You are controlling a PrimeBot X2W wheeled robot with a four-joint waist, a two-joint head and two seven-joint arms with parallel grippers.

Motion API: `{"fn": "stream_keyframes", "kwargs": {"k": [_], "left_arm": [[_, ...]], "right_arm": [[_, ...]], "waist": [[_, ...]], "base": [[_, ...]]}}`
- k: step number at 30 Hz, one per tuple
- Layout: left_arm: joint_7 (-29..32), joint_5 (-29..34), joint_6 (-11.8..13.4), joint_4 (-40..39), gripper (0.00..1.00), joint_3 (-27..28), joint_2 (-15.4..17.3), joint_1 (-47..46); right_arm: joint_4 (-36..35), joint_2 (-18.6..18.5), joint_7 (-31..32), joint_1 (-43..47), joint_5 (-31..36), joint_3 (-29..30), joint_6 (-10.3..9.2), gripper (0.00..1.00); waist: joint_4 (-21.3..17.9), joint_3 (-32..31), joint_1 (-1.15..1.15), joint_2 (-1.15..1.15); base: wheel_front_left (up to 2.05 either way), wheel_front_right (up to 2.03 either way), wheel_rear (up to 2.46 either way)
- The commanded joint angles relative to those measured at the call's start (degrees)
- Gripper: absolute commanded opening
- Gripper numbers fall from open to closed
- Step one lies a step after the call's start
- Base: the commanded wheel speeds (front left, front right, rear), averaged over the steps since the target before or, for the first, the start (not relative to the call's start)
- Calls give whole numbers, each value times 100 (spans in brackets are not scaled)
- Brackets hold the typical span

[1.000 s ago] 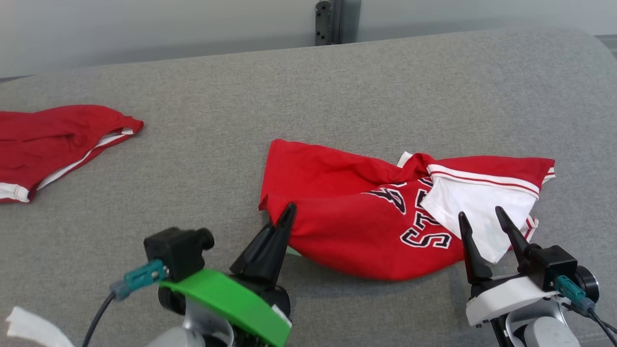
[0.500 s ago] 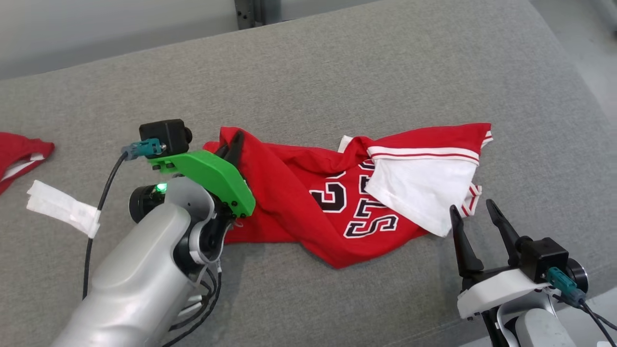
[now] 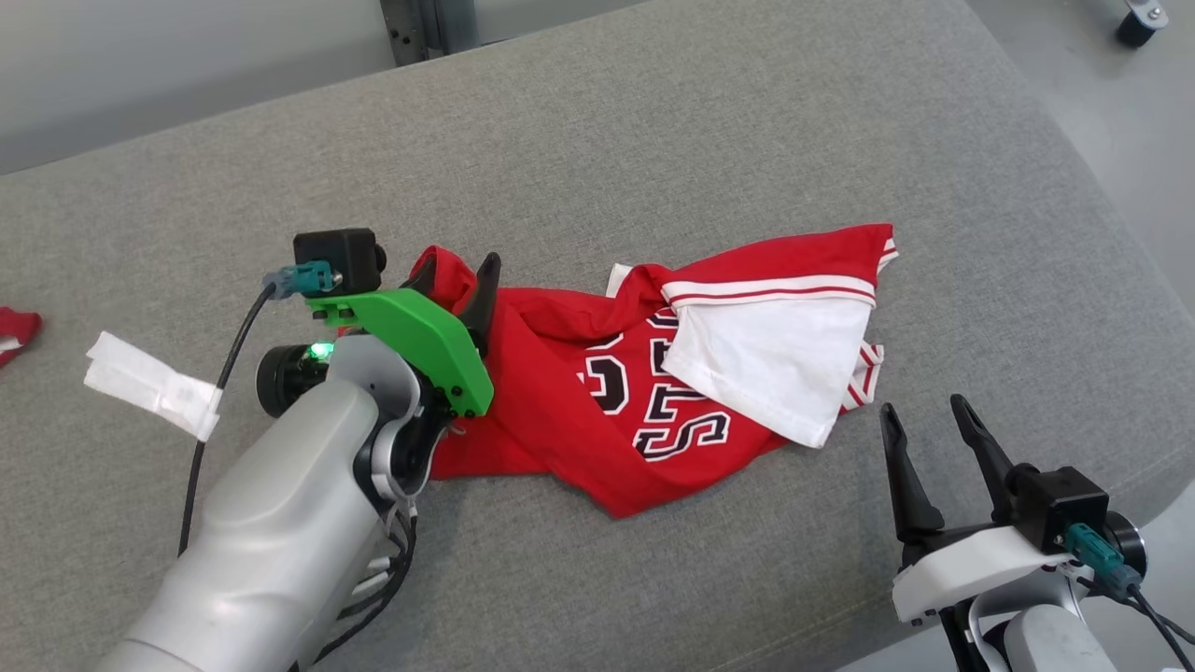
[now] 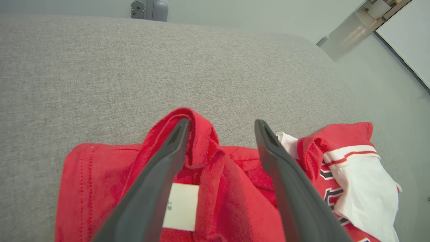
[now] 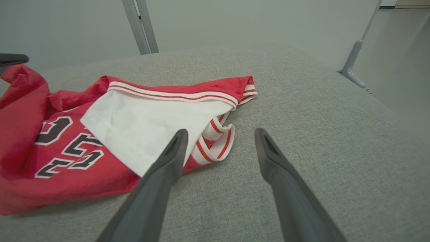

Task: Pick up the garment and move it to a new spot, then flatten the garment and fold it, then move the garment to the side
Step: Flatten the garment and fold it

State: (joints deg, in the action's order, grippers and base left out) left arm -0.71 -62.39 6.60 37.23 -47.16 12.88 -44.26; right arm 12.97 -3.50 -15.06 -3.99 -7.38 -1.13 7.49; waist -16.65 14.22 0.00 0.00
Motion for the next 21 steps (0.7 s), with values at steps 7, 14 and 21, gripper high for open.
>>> {"fn": "stream_keyframes", "kwargs": {"k": [7,14,21], "left_arm": [[-283,-21,7,-1009,100,34,645,983],[-507,205,523,-2346,100,-134,1110,1847],[31,394,740,-3305,100,-847,862,2185]], "right_arm": [[-35,-9,-17,232,77,91,0,100],[-98,-55,-17,323,101,120,0,100],[-124,-85,-17,219,89,71,0,100]], "waist": [[245,-303,0,0],[378,-366,0,0],[362,-284,0,0]], "base": [[0,0,0],[0,0,0],[0,0,0]]}}
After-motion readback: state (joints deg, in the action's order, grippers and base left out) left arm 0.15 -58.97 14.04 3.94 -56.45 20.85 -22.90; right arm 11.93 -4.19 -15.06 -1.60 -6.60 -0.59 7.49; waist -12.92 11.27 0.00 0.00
